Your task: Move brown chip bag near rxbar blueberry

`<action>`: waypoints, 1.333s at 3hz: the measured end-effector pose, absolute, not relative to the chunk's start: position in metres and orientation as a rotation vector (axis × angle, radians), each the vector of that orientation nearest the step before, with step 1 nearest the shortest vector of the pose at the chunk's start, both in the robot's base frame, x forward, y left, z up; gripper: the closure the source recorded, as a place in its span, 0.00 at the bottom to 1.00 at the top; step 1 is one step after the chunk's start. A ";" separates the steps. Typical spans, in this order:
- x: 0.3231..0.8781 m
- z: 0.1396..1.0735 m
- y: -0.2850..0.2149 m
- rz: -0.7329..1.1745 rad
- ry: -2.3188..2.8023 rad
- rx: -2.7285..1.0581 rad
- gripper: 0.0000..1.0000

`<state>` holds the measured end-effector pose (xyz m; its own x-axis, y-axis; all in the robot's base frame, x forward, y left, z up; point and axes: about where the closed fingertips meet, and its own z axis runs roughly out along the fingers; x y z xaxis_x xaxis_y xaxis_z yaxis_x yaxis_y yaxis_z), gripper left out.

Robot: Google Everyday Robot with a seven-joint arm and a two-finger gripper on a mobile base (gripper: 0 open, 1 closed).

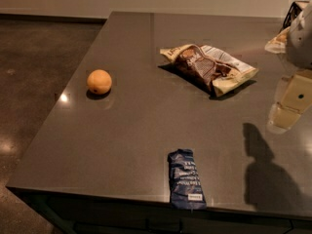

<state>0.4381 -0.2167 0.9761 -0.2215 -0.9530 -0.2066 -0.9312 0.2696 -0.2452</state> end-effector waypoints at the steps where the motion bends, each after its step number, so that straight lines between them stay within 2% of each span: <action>1: 0.438 0.976 -0.217 -0.098 2.232 -1.725 0.00; 2: 0.461 0.966 -0.211 -0.075 2.252 -1.654 0.00; 4: 0.548 0.932 -0.216 -0.070 2.376 -1.363 0.00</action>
Offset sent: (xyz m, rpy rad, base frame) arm 0.0684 0.0137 -0.0355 0.1085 -0.0080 -0.1343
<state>0.5478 -0.2163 0.9324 -0.4454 -0.8383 -0.3143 -0.8184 0.5236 -0.2367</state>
